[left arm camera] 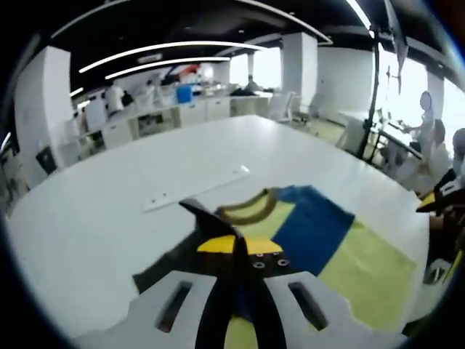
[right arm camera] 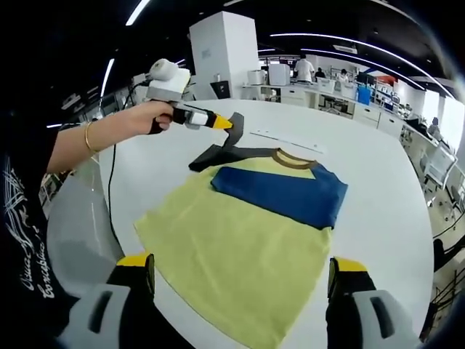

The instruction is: Fold the garment on the visible template until the final outline fits inside the template.

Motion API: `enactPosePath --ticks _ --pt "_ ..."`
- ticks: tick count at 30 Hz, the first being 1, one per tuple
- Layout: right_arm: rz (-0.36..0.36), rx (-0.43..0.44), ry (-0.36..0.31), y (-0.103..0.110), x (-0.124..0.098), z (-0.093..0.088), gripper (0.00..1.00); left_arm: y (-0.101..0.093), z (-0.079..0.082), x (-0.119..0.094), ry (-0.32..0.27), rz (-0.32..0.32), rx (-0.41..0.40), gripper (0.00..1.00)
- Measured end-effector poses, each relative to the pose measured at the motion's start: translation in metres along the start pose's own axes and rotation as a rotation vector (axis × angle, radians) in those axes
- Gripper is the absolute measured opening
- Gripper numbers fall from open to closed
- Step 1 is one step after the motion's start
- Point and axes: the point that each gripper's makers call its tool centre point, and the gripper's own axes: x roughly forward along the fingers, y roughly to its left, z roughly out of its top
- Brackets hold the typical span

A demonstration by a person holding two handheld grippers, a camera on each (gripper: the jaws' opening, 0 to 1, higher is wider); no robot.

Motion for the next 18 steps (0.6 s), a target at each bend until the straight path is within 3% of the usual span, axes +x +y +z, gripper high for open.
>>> enactPosePath --ticks 18 --pt "-0.014 0.022 0.004 -0.006 -0.002 -0.006 0.99 -0.06 0.016 0.028 -0.006 -0.116 0.063 0.0"
